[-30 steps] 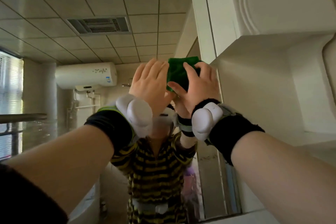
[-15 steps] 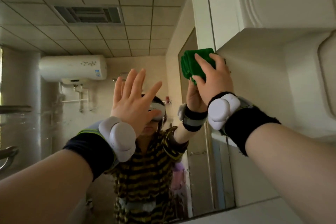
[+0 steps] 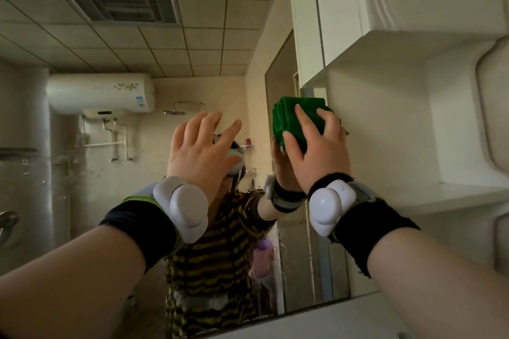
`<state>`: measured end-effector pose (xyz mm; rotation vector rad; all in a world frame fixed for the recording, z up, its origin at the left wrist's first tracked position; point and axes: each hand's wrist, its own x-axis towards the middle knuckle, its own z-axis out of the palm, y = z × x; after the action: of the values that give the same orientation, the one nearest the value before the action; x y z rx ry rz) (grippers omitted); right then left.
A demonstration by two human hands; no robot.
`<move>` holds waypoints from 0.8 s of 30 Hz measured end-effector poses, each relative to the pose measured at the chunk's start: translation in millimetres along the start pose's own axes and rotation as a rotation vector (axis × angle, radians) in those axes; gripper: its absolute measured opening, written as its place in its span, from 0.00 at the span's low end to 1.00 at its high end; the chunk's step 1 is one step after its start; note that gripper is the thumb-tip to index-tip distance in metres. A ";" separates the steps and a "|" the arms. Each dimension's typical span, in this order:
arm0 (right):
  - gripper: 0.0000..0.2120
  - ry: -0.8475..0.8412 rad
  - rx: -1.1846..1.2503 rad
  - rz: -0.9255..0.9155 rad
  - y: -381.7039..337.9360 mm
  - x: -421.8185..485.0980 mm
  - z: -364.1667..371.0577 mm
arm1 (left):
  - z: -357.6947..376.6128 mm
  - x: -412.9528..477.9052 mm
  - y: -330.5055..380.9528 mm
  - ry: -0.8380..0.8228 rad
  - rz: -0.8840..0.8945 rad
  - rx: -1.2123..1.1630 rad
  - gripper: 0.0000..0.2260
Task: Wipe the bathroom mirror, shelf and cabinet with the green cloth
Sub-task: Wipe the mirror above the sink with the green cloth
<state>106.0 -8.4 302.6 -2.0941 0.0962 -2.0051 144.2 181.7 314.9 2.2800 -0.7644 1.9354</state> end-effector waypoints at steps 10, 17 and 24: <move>0.18 -0.002 0.012 0.004 -5.0 -16.7 -4.1 | -1.7 -1.6 3.4 -0.066 -0.035 -0.036 0.27; 0.17 0.012 0.036 0.002 -11.1 -32.6 -3.1 | -3.5 -1.6 4.3 -0.065 -0.043 -0.059 0.27; 0.17 -0.008 0.054 -0.038 -16.1 -2.3 -0.5 | -2.1 -2.1 4.2 -0.078 -0.039 -0.067 0.26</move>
<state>103.5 7.6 303.9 -2.0851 0.0007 -1.9980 140.4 179.4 312.2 2.3252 -0.7745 1.7856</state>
